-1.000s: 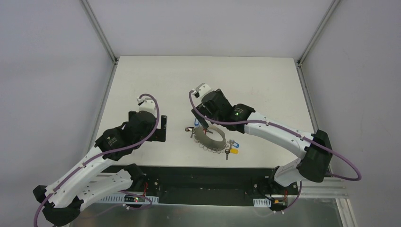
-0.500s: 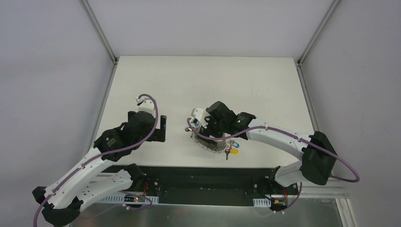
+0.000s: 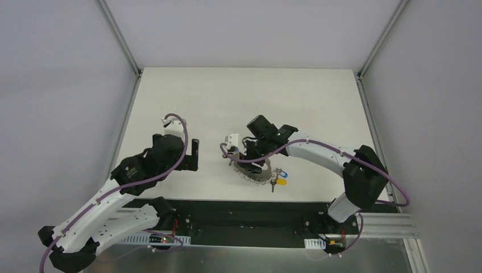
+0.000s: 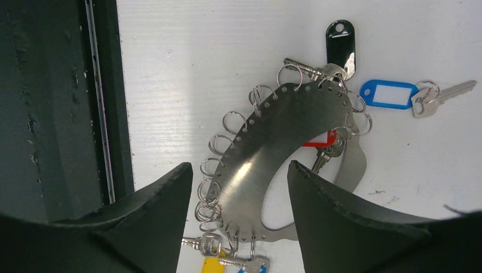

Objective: Put the keys on the keyring

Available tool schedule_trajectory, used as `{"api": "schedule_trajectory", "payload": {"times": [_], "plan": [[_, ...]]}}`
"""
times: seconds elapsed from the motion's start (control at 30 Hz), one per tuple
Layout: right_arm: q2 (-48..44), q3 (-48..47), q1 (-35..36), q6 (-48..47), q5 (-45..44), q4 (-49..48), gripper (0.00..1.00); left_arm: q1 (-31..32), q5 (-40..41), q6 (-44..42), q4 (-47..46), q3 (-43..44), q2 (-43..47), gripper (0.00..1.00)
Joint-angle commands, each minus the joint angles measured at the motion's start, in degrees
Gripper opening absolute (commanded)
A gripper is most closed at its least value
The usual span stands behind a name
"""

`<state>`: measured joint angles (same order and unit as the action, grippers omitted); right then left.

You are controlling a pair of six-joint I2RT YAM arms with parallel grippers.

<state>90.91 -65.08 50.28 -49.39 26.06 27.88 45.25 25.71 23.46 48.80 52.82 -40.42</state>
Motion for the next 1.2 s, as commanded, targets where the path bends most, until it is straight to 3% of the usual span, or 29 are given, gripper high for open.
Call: {"api": "schedule_trajectory", "payload": {"times": [0.0, 0.5, 1.17], "plan": [[2.1, -3.6, -0.2, -3.6, 4.1, 0.6, 0.65, -0.9, 0.2, -0.5, 0.5, -0.1, 0.1, 0.96], [7.1, -3.8, -0.1, -5.3, 5.5, -5.4, 0.59, -2.0, 1.3, 0.6, 0.5, -0.2, 0.5, 0.96], [13.1, -5.4, 0.4, -7.6, 6.3, -6.0, 0.50, -10.5, -4.6, 1.1, -1.4, -0.8, 1.2, 0.97]]}}
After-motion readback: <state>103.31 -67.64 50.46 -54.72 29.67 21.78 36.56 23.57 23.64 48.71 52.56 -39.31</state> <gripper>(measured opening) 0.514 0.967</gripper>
